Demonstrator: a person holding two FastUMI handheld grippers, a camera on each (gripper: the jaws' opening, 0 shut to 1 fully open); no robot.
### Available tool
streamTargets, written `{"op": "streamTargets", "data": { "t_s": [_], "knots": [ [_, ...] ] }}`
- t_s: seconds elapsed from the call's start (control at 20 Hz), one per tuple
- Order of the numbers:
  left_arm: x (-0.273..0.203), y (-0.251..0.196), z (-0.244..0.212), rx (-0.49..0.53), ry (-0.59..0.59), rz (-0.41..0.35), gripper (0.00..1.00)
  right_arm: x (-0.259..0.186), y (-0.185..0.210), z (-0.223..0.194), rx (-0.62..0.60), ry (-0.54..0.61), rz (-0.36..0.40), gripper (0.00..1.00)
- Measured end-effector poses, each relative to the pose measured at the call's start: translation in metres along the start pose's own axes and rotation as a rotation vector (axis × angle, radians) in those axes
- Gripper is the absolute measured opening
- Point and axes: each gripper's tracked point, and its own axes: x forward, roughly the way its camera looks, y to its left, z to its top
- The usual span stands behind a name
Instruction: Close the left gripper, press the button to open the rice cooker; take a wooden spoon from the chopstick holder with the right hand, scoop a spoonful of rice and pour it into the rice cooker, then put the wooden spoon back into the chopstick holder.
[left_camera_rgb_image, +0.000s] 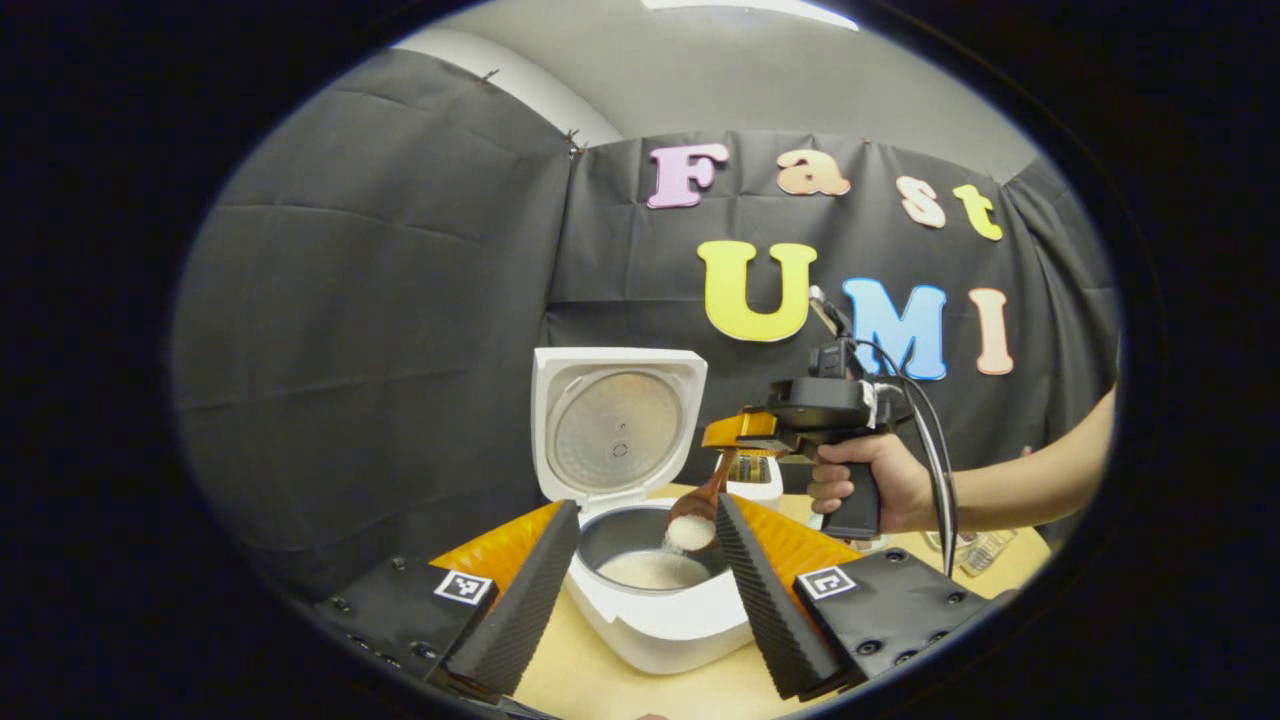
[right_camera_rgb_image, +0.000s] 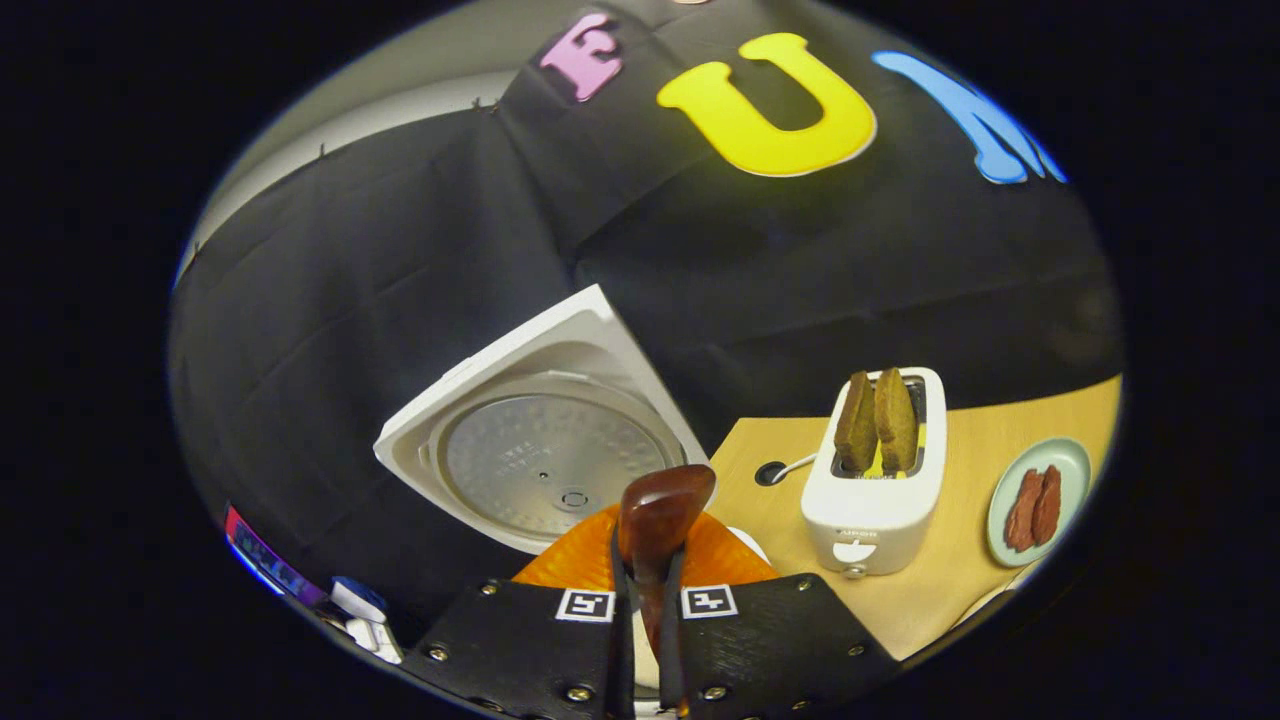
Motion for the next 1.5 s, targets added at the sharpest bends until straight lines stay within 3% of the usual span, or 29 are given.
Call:
{"op": "streamTargets", "data": {
  "t_s": [0.3, 0.65, 0.75, 0.95, 1.3, 1.5],
  "knots": [
    [0.000, 0.002, -0.008, -0.008, 0.014, 0.012, 0.99, 0.015, 0.038, 0.003, -0.313, -0.006, 0.052, 0.10],
    [0.000, 0.005, -0.010, -0.003, 0.006, 0.024, 0.99, 0.003, 0.083, -0.008, -0.802, -0.060, 0.134, 0.10],
    [0.000, 0.004, -0.010, -0.006, 0.002, 0.024, 0.99, -0.005, 0.090, -0.006, -0.825, -0.092, 0.152, 0.10],
    [-0.001, 0.004, -0.007, -0.009, -0.006, 0.021, 0.99, -0.009, 0.074, 0.012, -0.591, -0.108, 0.146, 0.10],
    [-0.005, -0.016, -0.002, 0.001, -0.013, -0.029, 0.97, -0.034, 0.006, 0.051, -0.009, -0.147, 0.092, 0.10],
    [0.009, -0.048, 0.009, 0.005, -0.024, -0.090, 0.92, -0.061, -0.029, 0.063, 0.170, -0.179, 0.064, 0.10]
  ]
}}
